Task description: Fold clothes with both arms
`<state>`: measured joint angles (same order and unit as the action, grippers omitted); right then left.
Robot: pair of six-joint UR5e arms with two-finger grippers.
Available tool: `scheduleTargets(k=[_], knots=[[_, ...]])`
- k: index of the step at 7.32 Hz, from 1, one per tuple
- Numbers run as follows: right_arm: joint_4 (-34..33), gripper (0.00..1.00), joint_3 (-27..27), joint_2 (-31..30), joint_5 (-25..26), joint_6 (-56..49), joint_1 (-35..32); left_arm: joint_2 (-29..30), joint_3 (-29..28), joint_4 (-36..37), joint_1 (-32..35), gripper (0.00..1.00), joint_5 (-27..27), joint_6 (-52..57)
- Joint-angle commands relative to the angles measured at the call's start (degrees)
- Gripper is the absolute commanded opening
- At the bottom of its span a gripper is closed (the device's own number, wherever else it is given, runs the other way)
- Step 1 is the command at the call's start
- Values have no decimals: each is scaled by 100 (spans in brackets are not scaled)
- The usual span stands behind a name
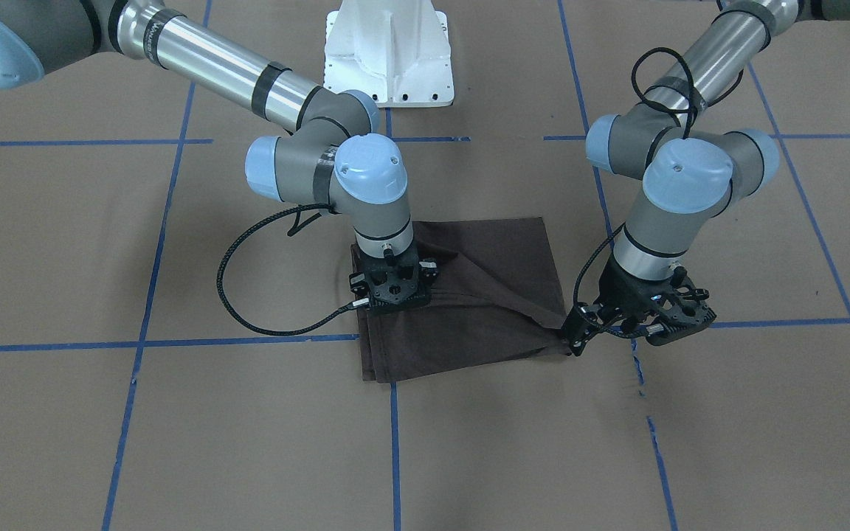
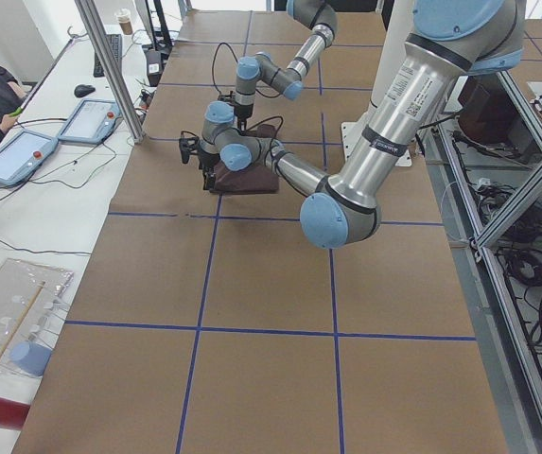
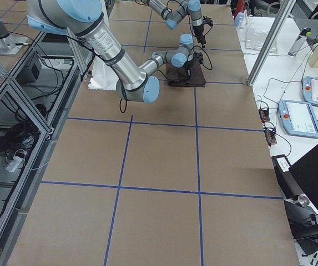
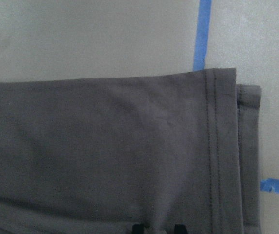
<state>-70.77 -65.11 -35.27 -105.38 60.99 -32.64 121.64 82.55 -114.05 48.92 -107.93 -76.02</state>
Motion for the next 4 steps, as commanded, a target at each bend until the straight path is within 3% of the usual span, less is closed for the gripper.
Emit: scheduleTargets(k=[1,4], knots=[[45,0,-2,-7,0,1,-5,0,-2,-3,3,100,0,0],[72,0,-46,-33,0,-9,-23,0,-2,-3,-6,100,0,-9]])
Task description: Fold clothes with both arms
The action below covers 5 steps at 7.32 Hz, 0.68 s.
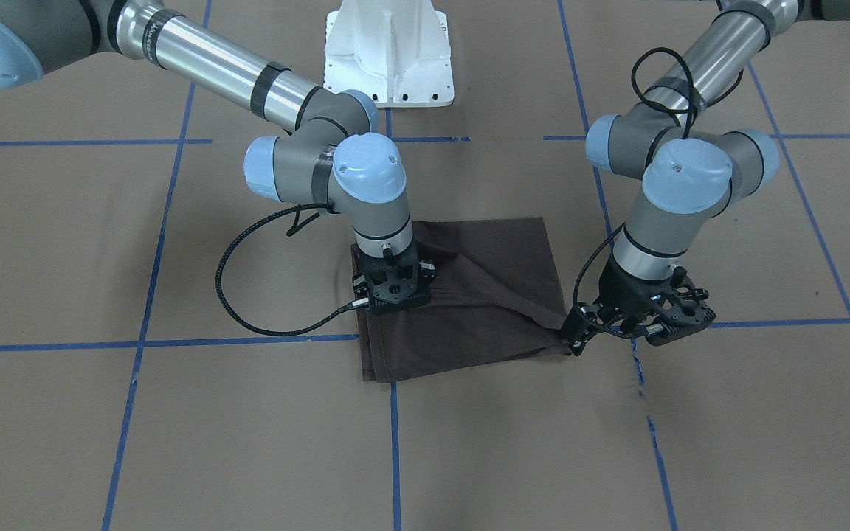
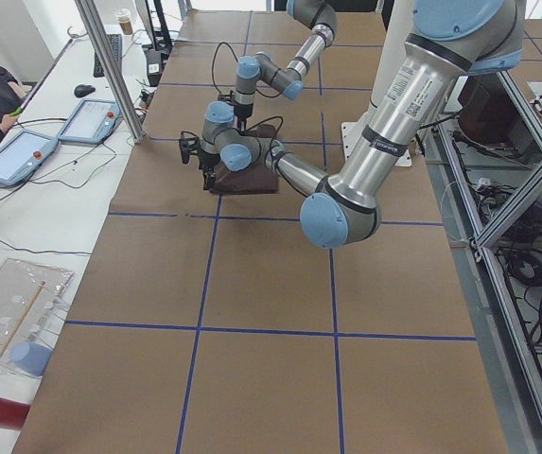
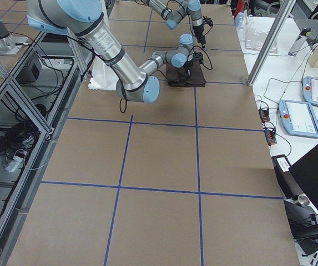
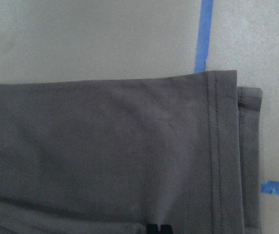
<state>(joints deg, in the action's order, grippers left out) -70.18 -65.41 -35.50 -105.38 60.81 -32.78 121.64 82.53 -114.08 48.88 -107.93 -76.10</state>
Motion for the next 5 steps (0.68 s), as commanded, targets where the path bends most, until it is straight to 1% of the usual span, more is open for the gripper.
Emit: scheduleTargets(k=[1,3,4,5], knots=[[22,0,-41,-1,26,-25,-53,0,0,0,-1,100,0,-1],[31,0,-42,-1,79,-78,-316,0,0,0,-1,100,0,8],[40,0,-42,8,183,-69,-369,9,0,0,-1,100,0,-1],[22,0,-24,8,428,-60,-405,9,0,0,7,100,0,8]])
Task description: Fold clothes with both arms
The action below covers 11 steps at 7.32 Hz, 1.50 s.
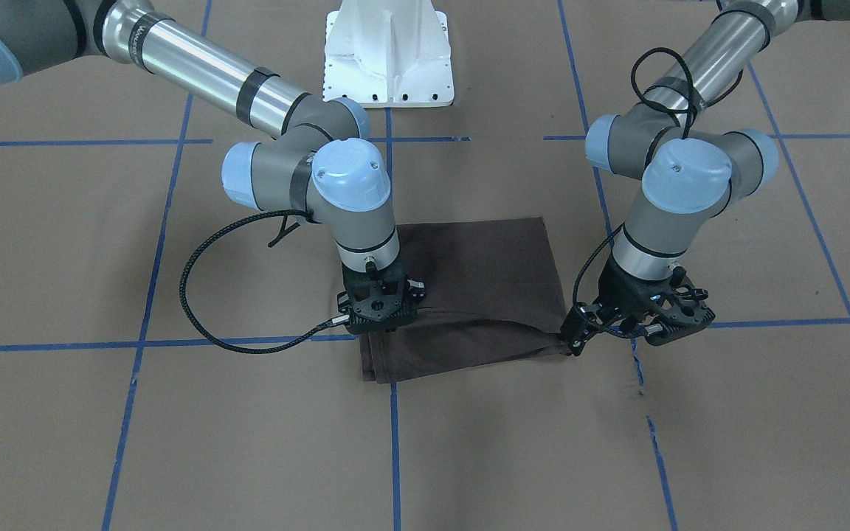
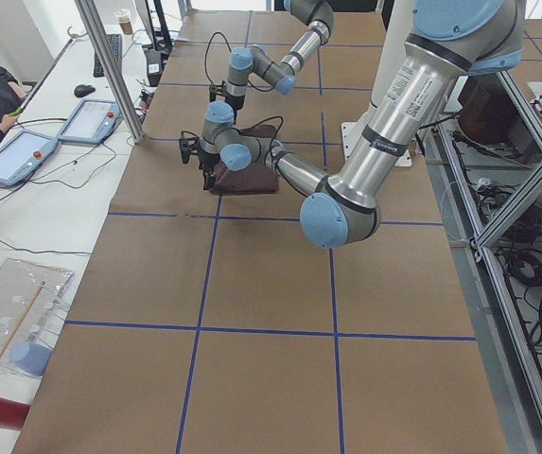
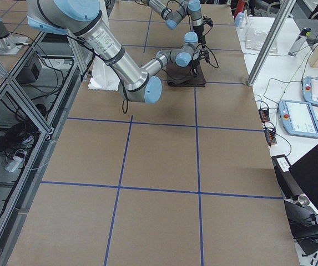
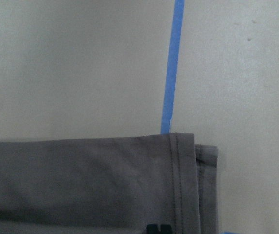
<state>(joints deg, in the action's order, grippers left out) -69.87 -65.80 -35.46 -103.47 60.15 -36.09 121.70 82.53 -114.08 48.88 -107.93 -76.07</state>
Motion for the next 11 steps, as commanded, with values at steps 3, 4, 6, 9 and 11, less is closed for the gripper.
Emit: scheduleTargets(k=[3,4,6,9,11], knots=[[-18,100,76,-14,397,-21,-91,3,0,-9,8,100,0,30],[-79,100,76,-23,276,-117,-291,-5,9,-44,17,100,0,57],[-237,100,-151,-529,-766,-703,-1071,-23,61,-9,409,100,-157,1254],[-983,100,-1276,-2320,-2232,-3439,-2966,-802,237,70,1988,100,-1010,4052],[-1579,100,-1286,-3139,-3054,-5514,-4269,-1321,237,665,3236,100,-1396,6732]])
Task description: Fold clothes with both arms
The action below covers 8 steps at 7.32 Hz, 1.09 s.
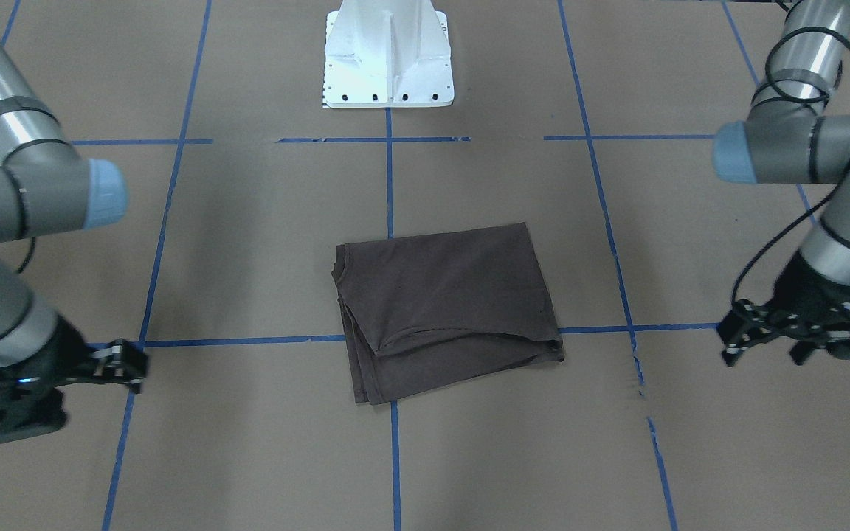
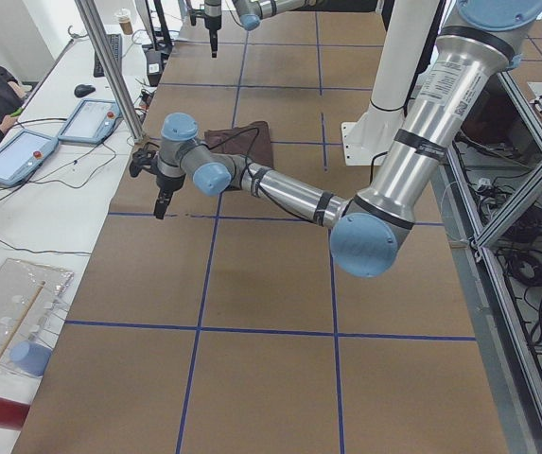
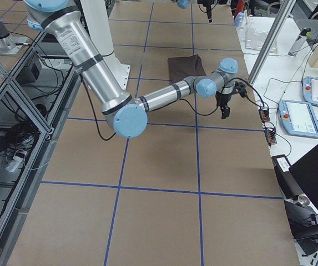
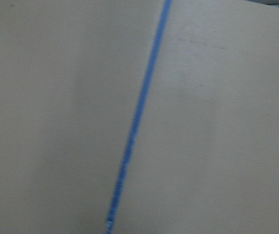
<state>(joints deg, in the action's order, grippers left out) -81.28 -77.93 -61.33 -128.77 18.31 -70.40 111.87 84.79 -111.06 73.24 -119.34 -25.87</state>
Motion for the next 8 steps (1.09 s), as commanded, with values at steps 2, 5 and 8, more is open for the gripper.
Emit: scheduleTargets(k=[2,5,8], knots=[[-1516,100,-274,-975,-737,-2885,-1710,-490,29,1257,1585,100,-484,3467],[-2095,100,-1353,-1922,-423,-3350,-1951,-1421,240,125,1676,100,-863,3757],[-1539,100,-1330,-2594,-561,-3211,-1977,-1765,187,877,1649,100,-872,3739]])
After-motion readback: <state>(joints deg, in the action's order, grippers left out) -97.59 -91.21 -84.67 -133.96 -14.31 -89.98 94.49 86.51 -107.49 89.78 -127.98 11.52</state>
